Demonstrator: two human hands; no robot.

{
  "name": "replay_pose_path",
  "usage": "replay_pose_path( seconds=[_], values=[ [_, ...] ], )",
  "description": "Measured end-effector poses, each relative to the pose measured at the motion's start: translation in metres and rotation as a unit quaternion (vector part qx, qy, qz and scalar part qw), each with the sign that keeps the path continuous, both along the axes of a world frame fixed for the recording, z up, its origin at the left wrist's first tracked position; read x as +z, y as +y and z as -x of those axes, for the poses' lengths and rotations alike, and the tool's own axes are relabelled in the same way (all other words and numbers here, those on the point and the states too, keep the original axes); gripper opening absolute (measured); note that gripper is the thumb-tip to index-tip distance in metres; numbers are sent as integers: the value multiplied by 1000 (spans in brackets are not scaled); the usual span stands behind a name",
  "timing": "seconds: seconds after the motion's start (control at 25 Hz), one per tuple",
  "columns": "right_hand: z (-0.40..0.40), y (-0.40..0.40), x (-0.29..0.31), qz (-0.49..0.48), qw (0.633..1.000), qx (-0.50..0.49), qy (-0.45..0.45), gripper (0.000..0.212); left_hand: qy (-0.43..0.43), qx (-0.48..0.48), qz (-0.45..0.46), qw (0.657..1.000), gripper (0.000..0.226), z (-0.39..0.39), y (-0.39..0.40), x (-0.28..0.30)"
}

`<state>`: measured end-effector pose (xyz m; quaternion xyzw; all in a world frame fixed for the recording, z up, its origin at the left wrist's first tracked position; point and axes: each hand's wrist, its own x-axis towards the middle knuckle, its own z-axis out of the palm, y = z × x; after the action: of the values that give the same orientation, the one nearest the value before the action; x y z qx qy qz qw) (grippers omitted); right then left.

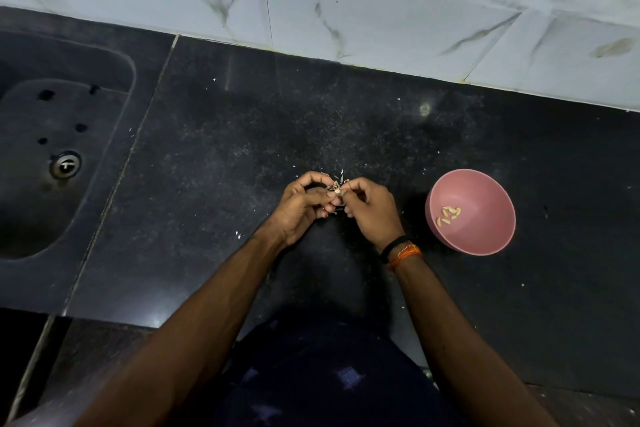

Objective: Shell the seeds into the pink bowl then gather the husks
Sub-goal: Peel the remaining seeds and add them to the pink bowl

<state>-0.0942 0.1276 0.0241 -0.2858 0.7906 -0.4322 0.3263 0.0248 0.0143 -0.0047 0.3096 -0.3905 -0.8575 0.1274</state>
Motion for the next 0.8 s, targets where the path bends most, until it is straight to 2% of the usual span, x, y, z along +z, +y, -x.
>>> replay_pose_path(
  seconds=[0.24,0.48,0.8],
  values=[
    [1,-2,0,-22,998,-23,-59,11,-9,2,27,1000,15,2,2,-6],
    [0,-1,-4,19,983,-71,-166,13,15,3,61,998,15,3,6,-10],
    [-2,-2,0,4,988,-50,-148,14,2,22,31,999,12,4,5,-10]
  ],
)
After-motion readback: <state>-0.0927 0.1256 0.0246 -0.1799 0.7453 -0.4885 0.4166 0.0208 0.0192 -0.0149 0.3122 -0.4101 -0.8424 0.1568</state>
